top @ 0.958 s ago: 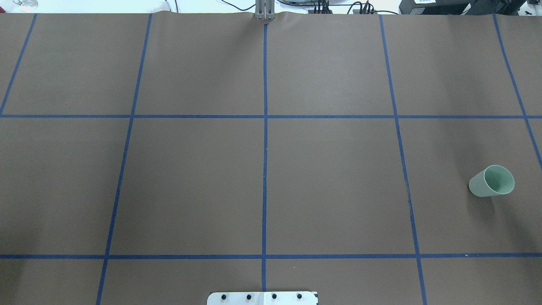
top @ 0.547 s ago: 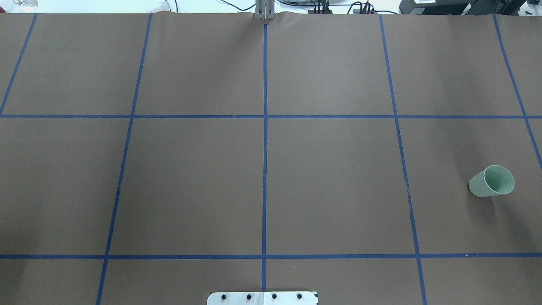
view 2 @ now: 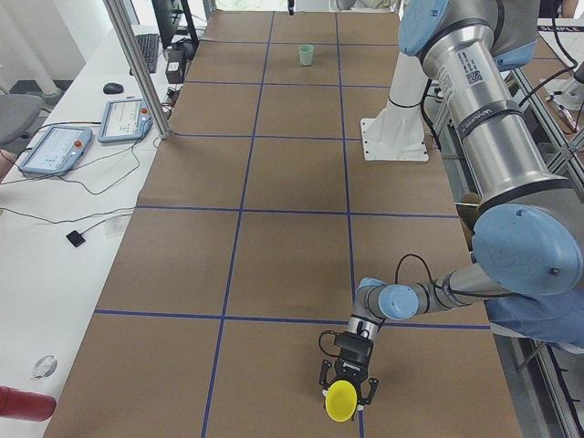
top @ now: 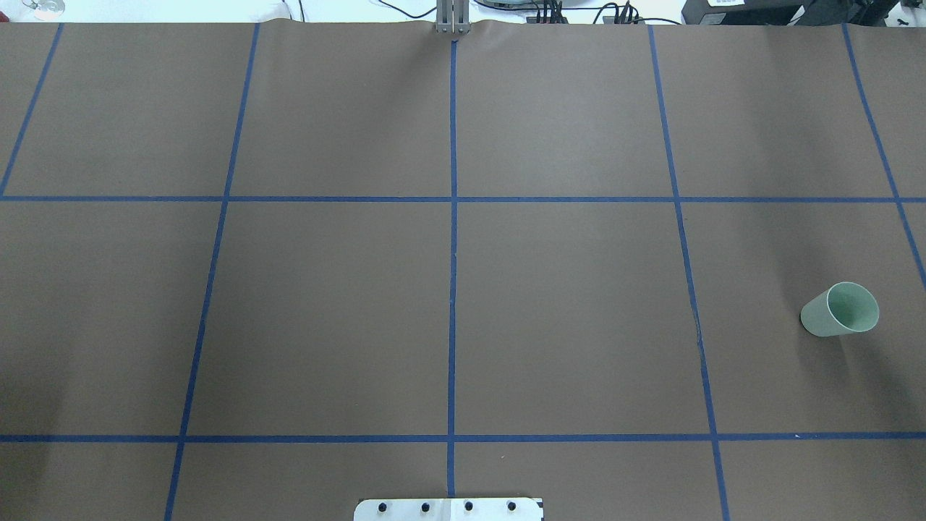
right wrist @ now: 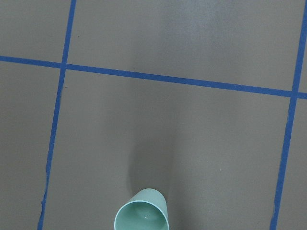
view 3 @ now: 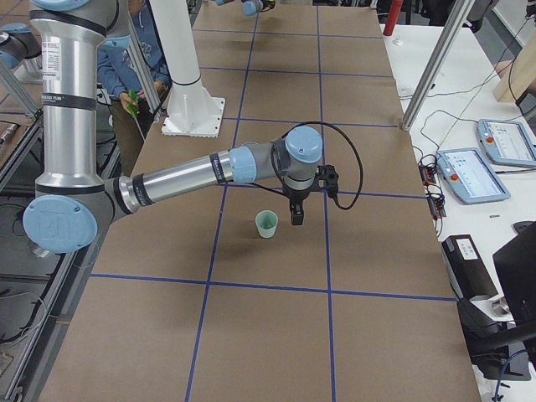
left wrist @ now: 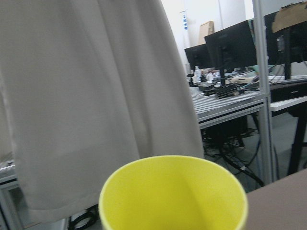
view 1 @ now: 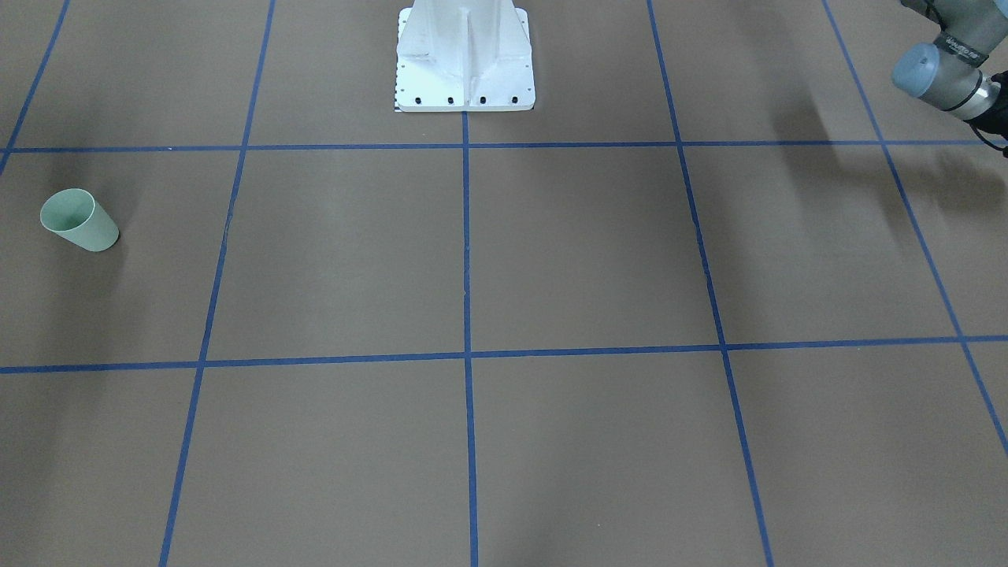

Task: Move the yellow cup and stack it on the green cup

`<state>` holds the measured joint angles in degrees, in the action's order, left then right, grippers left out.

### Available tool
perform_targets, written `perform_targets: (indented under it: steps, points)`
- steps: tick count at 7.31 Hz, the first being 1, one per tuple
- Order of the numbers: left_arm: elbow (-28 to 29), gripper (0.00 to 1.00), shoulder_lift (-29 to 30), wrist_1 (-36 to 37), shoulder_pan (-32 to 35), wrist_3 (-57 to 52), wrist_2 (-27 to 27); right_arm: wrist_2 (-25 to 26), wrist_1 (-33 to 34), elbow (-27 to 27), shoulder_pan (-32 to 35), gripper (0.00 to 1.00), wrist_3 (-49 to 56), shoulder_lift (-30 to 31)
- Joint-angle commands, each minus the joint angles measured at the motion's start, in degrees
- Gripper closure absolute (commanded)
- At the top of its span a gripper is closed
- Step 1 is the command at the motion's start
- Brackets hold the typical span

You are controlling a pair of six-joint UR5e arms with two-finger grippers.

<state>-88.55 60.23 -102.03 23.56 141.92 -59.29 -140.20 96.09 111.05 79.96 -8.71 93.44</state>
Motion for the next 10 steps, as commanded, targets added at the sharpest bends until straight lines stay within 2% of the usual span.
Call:
perform_targets:
  steps: [1,2,3,4,5,6,7,8,10]
  points:
    - [0.75,0.36,6.27,-1.77,7.78,-9.94,9.05,-0.16,0.06,-0.93,0.02,0.00,-0.08,-0.10]
    - [0.84,0.36,10.48,-2.90,12.34,-16.87,12.15,-0.16,0.06,-1.45,-0.07,0.00,-0.08,-0.19]
    - [1.01,0.36,13.04,-9.87,13.87,-24.60,15.92,-0.16,0.06,-1.98,-0.15,0.00,0.01,-0.80]
    - [3.19,0.36,18.46,-17.95,13.97,-31.55,18.74,-0.16,-0.03,-2.50,-0.24,0.00,0.09,-1.32]
    - [8.78,0.35,24.87,-27.43,13.97,-38.32,19.21,0.01,-0.03,-2.60,-0.42,0.00,0.01,-2.29]
    - [13.27,0.38,32.07,-36.92,14.06,-46.39,19.13,0.10,-0.03,-3.12,-0.68,0.00,0.01,-2.91]
    - [17.49,0.38,39.88,-42.15,14.15,-52.65,18.60,0.01,-0.03,-2.95,-0.68,0.00,0.01,-3.26]
    - [19.71,0.38,45.70,-44.46,13.97,-57.24,16.94,-0.08,-0.03,-3.04,-1.73,0.00,0.01,-4.83]
    - [20.08,0.38,52.31,-49.28,13.97,-74.77,11.07,-0.34,0.06,-2.77,-2.35,0.00,-1.39,-7.38]
